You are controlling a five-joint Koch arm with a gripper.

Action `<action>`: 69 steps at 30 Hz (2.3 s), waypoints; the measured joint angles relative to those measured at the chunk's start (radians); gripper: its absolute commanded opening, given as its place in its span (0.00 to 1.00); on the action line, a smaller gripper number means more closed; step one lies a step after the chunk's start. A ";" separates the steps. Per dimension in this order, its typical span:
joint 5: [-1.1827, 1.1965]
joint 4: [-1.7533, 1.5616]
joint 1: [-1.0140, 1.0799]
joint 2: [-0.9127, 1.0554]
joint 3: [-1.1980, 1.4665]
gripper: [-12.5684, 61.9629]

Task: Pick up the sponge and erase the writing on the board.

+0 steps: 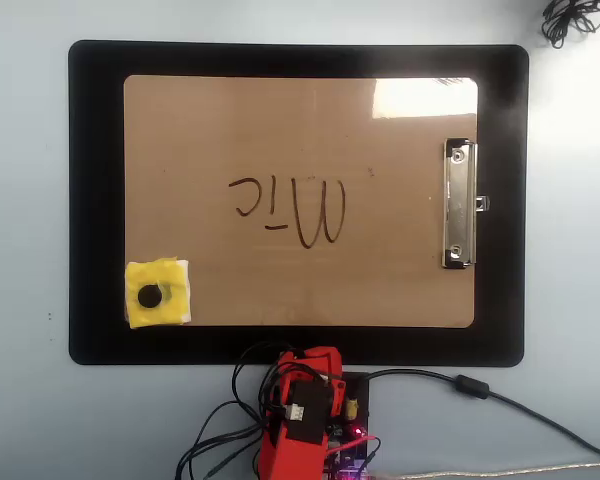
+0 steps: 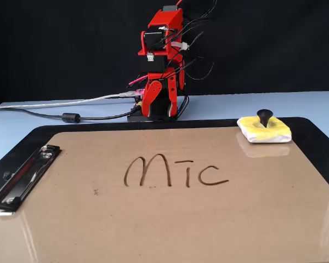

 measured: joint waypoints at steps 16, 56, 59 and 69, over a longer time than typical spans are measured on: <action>0.006 0.072 -0.083 0.000 -0.239 0.62; -0.502 -1.706 -1.279 -0.565 -0.034 0.61; -0.491 -1.723 -1.281 -0.565 0.012 0.58; -0.453 -1.743 -1.233 -0.565 0.028 0.32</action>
